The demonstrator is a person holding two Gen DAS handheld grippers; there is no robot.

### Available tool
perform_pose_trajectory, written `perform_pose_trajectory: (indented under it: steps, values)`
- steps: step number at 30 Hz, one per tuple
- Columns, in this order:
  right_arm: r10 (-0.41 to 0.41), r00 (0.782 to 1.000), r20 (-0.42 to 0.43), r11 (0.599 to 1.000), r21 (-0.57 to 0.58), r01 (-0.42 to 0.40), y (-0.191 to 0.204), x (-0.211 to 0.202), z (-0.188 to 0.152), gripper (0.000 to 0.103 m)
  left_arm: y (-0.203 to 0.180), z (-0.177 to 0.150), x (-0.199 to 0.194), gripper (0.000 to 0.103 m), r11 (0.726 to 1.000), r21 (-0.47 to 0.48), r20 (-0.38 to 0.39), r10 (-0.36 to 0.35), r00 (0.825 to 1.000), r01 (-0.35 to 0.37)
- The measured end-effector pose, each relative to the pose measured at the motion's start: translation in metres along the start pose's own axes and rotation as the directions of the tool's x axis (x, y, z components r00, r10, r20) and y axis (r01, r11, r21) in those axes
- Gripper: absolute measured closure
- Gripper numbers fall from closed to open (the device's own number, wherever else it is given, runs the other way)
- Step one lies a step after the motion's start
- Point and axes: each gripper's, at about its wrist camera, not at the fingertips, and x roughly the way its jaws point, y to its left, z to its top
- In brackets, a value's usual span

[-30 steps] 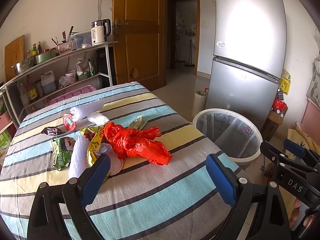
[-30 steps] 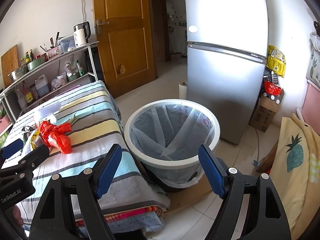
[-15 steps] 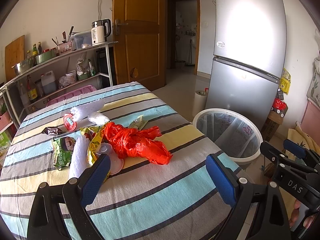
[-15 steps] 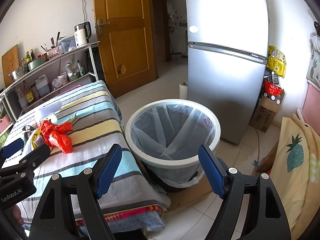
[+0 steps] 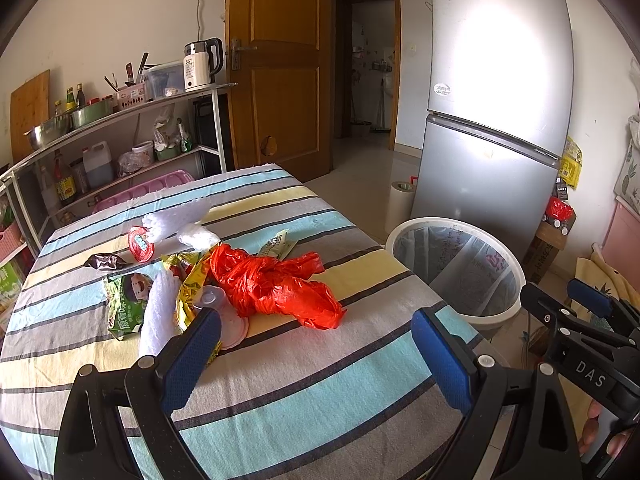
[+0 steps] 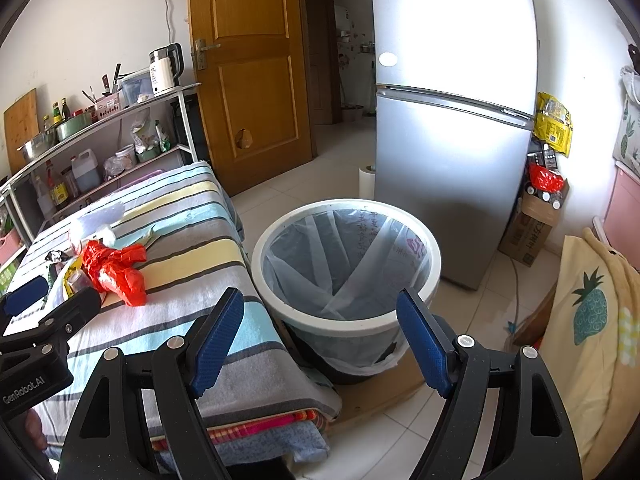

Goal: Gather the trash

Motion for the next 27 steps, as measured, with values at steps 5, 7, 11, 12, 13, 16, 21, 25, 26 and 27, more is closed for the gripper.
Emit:
perform_pose_trajectory:
  steps: [5,7,11,12,13,16,21,25,26,27]
  values:
    - [0.0,1.0,0.0,1.0,-0.001,0.0,0.0,0.0,0.0,0.024,-0.001,0.0,0.0,0.006,1.0,0.0,0.0,0.001,1.0,-0.001]
    - [0.0,1.0,0.0,1.0,-0.001,0.0,0.0,-0.001,0.0,0.024,0.0,0.0,0.0,0.006,1.0,0.0,0.002,0.0,1.0,0.0]
    - [0.001,1.0,0.002,1.0,-0.002,-0.001,0.0,-0.001,0.0,0.024,0.001,-0.001,0.0,0.006,1.0,-0.002,0.001,0.001,1.0,-0.001]
    - [-0.001,1.0,0.002,1.0,-0.002,0.001,0.0,-0.001,0.0,0.024,0.001,-0.001,-0.001,0.006,1.0,-0.003,0.002,0.0,1.0,0.0]
    - [-0.001,1.0,0.001,1.0,-0.003,0.001,0.0,-0.001,0.0,0.024,0.001,-0.001,-0.001,0.006,1.0,-0.003,0.002,0.0,1.0,0.0]
    - [0.002,1.0,0.002,1.0,-0.002,-0.002,0.001,-0.002,0.0,0.024,0.002,-0.001,-0.001,0.006,1.0,-0.003,0.001,-0.002,1.0,0.002]
    - [0.051,0.999,0.01,0.998,-0.028,-0.05,0.008,-0.001,0.005,0.024,0.019,-0.001,-0.005,0.006,1.0,-0.026,-0.002,-0.012,1.0,0.012]
    - [0.117,0.993,0.013,0.991,-0.073,-0.116,0.024,0.005,0.01,0.024,0.047,-0.001,-0.013,0.006,0.997,-0.076,0.003,0.004,1.0,-0.004]
    - [0.137,0.99,0.011,0.987,-0.084,-0.136,0.029,0.006,0.011,0.024,0.055,-0.001,-0.015,0.006,0.996,-0.091,0.002,0.013,1.0,-0.013]
    - [0.16,0.987,0.003,0.982,-0.099,-0.159,0.034,0.009,0.013,0.024,0.064,-0.001,-0.017,0.006,0.994,-0.106,-0.001,0.029,1.0,-0.029]
